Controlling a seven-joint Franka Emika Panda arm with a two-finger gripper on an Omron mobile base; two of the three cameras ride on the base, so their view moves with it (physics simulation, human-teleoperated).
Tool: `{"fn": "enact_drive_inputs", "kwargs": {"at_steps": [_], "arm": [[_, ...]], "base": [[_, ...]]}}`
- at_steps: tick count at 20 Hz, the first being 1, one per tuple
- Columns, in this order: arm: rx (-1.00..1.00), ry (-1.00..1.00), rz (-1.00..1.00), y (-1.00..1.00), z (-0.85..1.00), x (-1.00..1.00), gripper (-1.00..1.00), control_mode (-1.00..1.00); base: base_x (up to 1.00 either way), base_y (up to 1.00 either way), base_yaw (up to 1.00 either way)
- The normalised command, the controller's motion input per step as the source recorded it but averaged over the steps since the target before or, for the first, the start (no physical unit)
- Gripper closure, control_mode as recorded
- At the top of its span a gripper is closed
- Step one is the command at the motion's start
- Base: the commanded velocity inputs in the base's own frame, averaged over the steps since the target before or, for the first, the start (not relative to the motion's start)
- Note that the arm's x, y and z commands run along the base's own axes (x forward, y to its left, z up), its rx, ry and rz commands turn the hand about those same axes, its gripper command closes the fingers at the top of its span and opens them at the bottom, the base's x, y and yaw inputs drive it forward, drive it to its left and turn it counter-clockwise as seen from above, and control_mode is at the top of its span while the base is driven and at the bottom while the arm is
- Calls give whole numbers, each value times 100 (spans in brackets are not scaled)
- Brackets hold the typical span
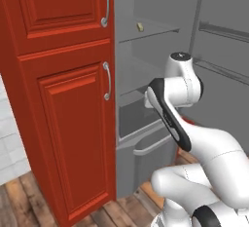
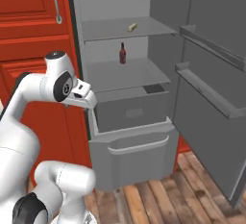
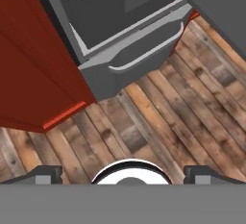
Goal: Retrieve the butter from the fridge and place it on a plate on the dining table. Then retrieve the butter knife by the fridge and place it near the plate.
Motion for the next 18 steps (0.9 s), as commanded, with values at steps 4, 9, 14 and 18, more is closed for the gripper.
{"fn": "enact_drive_inputs", "kwargs": {"at_steps": [4,9,14,18], "arm": [[0,0,0,0,0,0,-100,100],[0,0,0,0,0,0,-100,100],[0,0,0,0,0,0,-100,100],[0,0,0,0,0,0,-100,100]], "base": [[52,-29,16],[73,-42,8],[75,-50,1],[42,-31,9]]}}
